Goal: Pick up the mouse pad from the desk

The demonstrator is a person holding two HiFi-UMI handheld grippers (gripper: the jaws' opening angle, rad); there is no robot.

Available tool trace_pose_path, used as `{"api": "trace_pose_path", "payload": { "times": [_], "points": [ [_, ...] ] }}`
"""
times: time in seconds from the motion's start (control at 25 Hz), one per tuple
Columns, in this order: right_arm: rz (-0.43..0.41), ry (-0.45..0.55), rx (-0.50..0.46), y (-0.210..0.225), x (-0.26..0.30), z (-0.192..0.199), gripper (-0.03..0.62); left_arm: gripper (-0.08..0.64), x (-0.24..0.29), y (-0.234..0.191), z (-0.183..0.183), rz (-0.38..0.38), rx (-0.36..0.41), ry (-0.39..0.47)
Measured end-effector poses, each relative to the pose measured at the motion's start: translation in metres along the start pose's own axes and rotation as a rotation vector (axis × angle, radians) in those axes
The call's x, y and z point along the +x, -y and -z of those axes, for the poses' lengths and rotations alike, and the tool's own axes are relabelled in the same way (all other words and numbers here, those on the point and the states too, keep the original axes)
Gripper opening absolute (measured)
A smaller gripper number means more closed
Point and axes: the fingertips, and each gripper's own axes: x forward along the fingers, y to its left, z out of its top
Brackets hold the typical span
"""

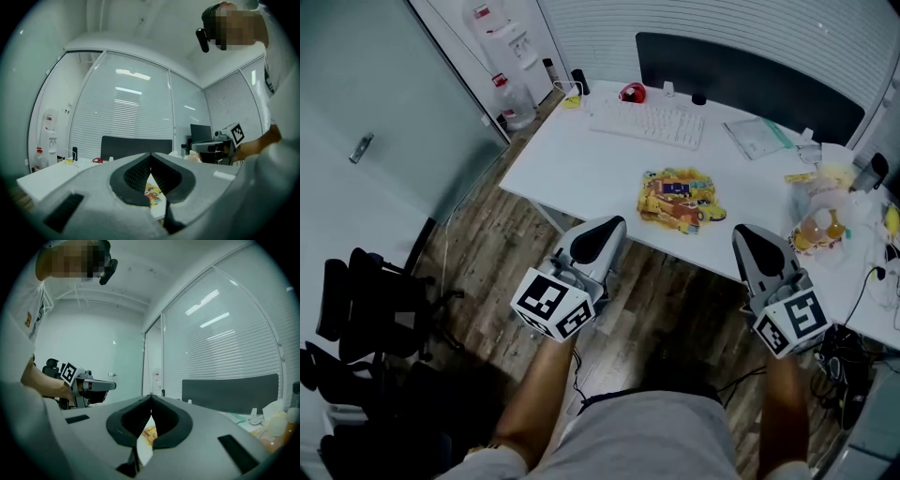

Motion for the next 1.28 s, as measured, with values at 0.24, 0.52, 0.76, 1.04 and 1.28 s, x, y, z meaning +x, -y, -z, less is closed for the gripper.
{"api": "trace_pose_path", "payload": {
  "times": [0.24,0.52,0.76,1.04,1.28],
  "points": [
    [-0.012,-0.091,0.012,0.036,0.024,0.030,0.011,0.015,0.039,-0.019,0.036,-0.050,-0.028,-0.113],
    [-0.024,-0.198,0.054,0.065,0.047,0.062,0.012,0.015,0.066,-0.035,0.072,-0.101,-0.070,-0.257],
    [-0.018,-0.271,0.080,0.081,0.063,0.085,0.014,0.017,0.081,-0.050,0.097,-0.121,-0.109,-0.361],
    [0.010,-0.344,0.100,0.100,0.081,0.109,0.014,0.017,0.101,-0.071,0.127,-0.105,-0.126,-0.452],
    [0.024,-0.418,0.124,0.114,0.102,0.131,0.014,0.045,0.120,-0.095,0.148,-0.074,-0.163,-0.515]
  ]
}}
